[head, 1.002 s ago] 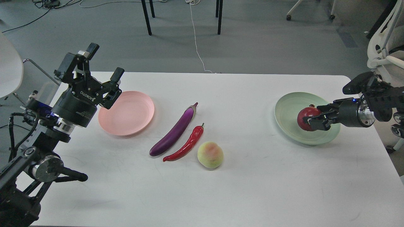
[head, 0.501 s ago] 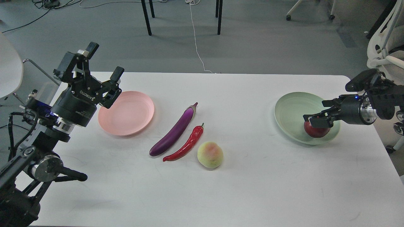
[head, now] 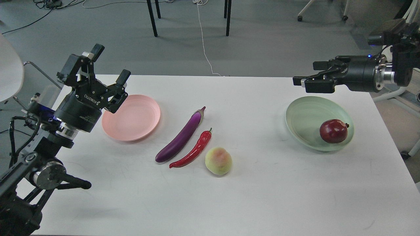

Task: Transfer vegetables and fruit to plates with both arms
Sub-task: 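Open the right gripper and move it toward the peach, then grasp the peach with the right gripper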

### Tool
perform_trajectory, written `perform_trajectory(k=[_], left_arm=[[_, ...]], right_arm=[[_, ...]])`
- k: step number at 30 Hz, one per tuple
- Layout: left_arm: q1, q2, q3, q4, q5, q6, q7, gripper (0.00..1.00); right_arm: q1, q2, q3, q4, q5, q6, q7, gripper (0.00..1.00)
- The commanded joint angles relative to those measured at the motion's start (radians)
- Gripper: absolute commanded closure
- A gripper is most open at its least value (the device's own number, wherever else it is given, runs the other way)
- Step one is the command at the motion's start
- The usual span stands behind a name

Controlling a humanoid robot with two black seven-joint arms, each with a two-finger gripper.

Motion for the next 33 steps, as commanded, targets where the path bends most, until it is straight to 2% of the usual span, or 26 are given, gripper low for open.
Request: perform_trajectory(k=[1,10,18,25,33], left_arm=[[0.002,0.000,-0.001,-0.003,0.000,0.001,0.000,0.02],[0.005,0.000,-0.003,-0.008,0.000,0.001,0.000,0.02],[0.005,-0.003,-0.003,-0.008,0.000,0.003,0.002,0.02],[0.012,-0.004,-0.007,-0.008,0.000,0.003,0.002,0.02],[0.023,-0.006,-0.012,-0.008,0.002,0.003,0.000,0.02]], right_arm=[[0.026,0.068,-0.001,0.081,0.059,0.035,0.000,0.02],[0.029,0.344,-0.084,0.074,0.057,0.057,0.000,0.02],[-0.066,0.571,-0.141,-0.121,0.053,0.048,0.000,0.02],[-0.138,0.654,-0.213,-0.193,0.045,0.037,0.000,0.02],[-0.154,0.729,-0.297,-0.291,0.025,-0.069,0.000,0.02]])
